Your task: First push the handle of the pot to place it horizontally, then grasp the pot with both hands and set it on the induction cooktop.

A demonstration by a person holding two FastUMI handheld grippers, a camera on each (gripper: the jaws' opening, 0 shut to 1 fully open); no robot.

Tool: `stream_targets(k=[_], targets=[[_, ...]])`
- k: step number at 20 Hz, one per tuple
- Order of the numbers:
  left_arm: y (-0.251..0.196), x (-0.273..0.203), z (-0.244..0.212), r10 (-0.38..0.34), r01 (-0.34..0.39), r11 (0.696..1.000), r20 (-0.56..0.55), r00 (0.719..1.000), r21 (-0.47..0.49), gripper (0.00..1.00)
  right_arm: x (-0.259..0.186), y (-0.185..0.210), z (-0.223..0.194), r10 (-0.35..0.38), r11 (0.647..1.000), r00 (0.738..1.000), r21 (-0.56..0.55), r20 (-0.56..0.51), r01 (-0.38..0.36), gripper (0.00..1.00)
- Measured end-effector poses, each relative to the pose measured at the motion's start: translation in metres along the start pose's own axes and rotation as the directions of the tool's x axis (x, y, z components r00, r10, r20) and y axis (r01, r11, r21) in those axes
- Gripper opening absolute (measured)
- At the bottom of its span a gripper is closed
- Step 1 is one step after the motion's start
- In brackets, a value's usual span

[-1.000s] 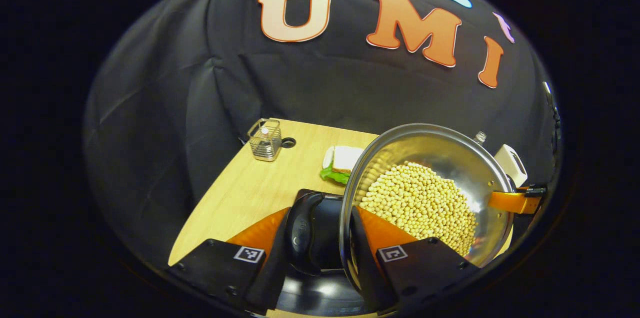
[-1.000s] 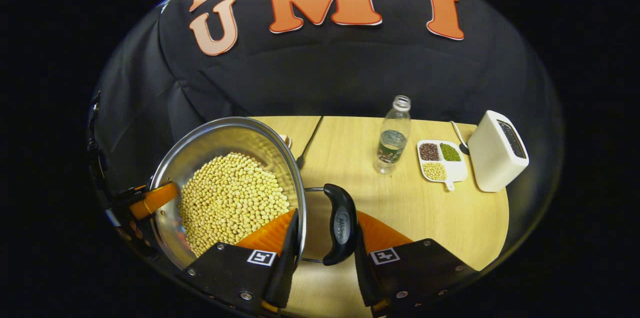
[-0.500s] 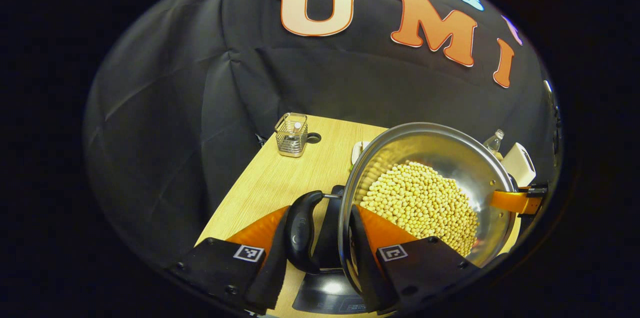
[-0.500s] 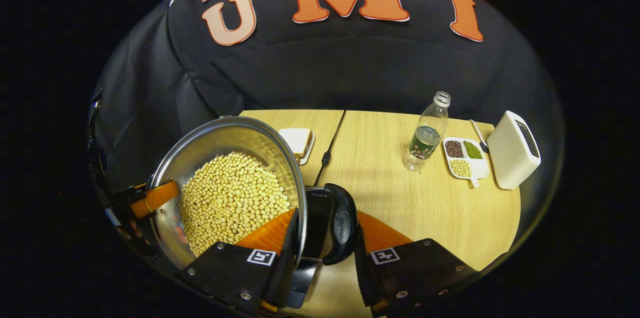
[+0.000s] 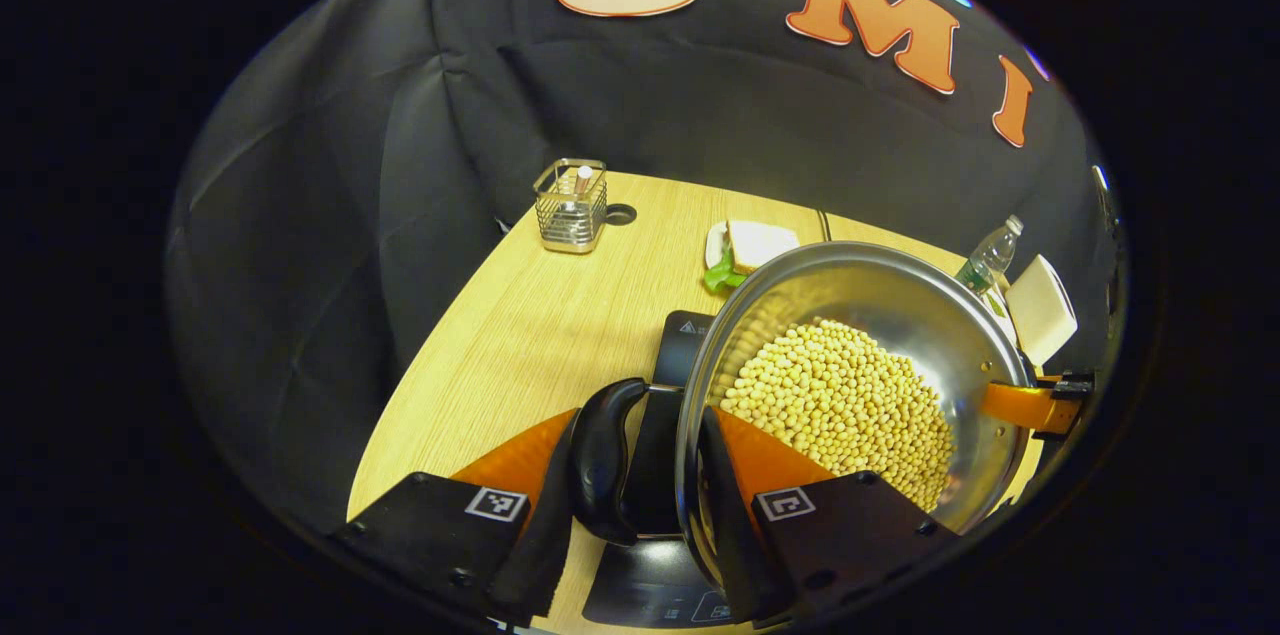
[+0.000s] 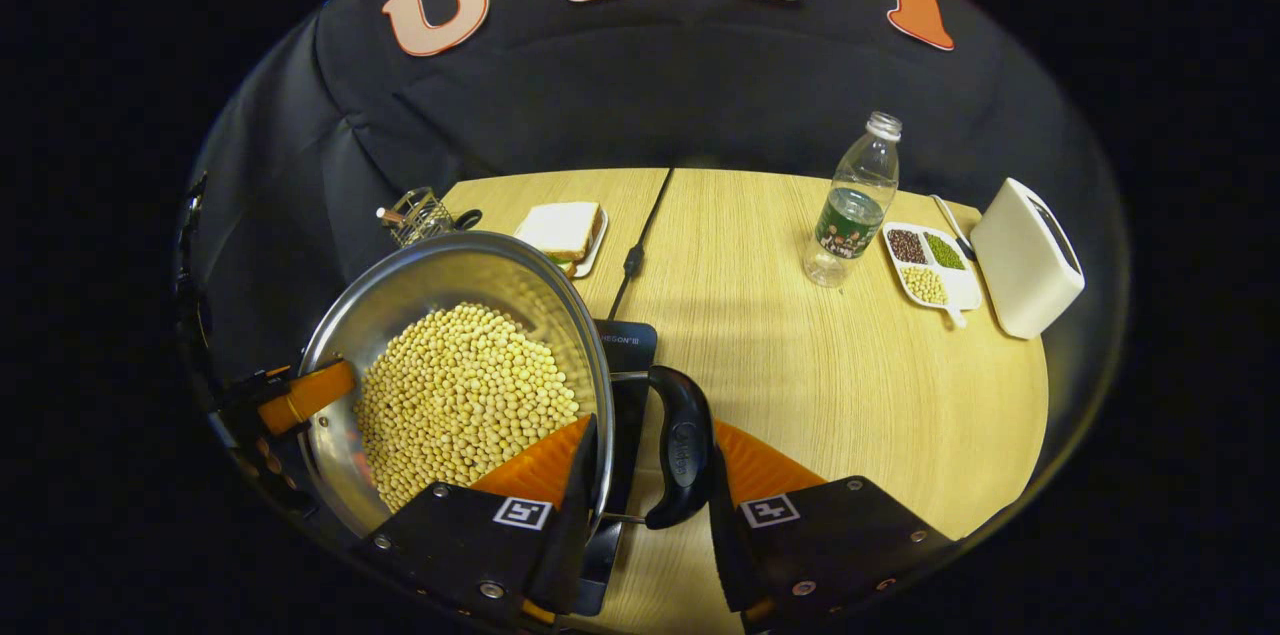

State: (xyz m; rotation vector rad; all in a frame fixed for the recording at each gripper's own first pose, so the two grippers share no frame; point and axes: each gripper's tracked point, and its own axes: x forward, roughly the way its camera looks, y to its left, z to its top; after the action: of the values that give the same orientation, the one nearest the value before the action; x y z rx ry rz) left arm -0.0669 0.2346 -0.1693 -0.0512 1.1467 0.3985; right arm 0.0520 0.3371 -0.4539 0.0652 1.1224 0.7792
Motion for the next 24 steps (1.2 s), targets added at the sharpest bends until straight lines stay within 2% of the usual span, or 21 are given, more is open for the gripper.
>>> stream_targets(k=[4, 5, 6, 8, 9, 11, 14, 17, 18, 19, 22, 24], targets=[[-0.001, 0.003, 0.002, -0.002, 0.002, 1.0, -0.039, 0.999, 0.009, 0.69, -0.002, 0.001, 0.0, -0.011, 1.0, 1.0, 0.011, -0.024, 0.011, 0.54], [0.0, 0.002, 0.003, -0.001, 0.001, 1.0, -0.047, 0.999, 0.006, 0.7, -0.003, 0.001, 0.0, -0.014, 1.0, 0.999, 0.01, -0.029, 0.014, 0.5], [0.0, 0.002, 0.005, 0.001, -0.001, 1.0, -0.052, 0.999, 0.001, 0.69, -0.004, 0.001, 0.001, -0.014, 1.0, 0.999, 0.009, -0.031, 0.014, 0.54], [0.0, 0.001, 0.005, 0.005, -0.005, 1.0, -0.07, 0.998, 0.001, 0.69, -0.004, 0.002, 0.001, -0.012, 1.0, 0.999, 0.012, -0.042, 0.013, 0.54], [0.0, 0.001, 0.004, 0.006, -0.006, 1.0, -0.079, 0.997, 0.001, 0.69, -0.005, 0.001, 0.001, -0.01, 1.0, 0.999, 0.012, -0.051, 0.011, 0.51], [-0.002, 0.002, 0.004, 0.005, -0.006, 1.0, -0.079, 0.997, -0.007, 0.7, -0.006, 0.002, 0.003, -0.011, 1.0, 0.999, 0.016, -0.053, 0.012, 0.55], [-0.002, 0.001, 0.001, 0.009, -0.01, 1.0, -0.076, 0.997, -0.018, 0.68, -0.004, 0.001, -0.002, -0.007, 1.0, 0.999, 0.015, -0.049, 0.008, 0.54], [0.001, -0.001, 0.0, 0.019, -0.022, 0.999, -0.083, 0.996, -0.032, 0.71, -0.002, 0.002, -0.004, 0.003, 1.0, 1.0, 0.004, -0.029, -0.003, 0.55], [0.001, -0.001, 0.0, 0.031, -0.034, 0.999, -0.082, 0.996, -0.034, 0.75, -0.001, 0.0, -0.001, -0.004, 1.0, 1.0, -0.024, 0.005, 0.004, 0.63], [0.001, -0.004, 0.003, 0.048, -0.051, 0.998, -0.074, 0.996, -0.036, 0.77, -0.005, 0.0, 0.002, -0.005, 0.999, 0.999, -0.048, 0.032, 0.006, 0.65], [0.003, -0.018, 0.017, 0.099, -0.099, 0.994, -0.008, 0.995, -0.038, 0.88, -0.031, -0.006, 0.014, 0.025, 0.998, 0.993, -0.055, 0.116, -0.018, 0.82], [0.008, -0.032, 0.032, 0.148, -0.147, 0.989, 0.051, 0.988, -0.02, 0.91, -0.056, -0.027, 0.029, 0.036, 0.999, 0.981, -0.039, 0.188, -0.029, 0.87]])
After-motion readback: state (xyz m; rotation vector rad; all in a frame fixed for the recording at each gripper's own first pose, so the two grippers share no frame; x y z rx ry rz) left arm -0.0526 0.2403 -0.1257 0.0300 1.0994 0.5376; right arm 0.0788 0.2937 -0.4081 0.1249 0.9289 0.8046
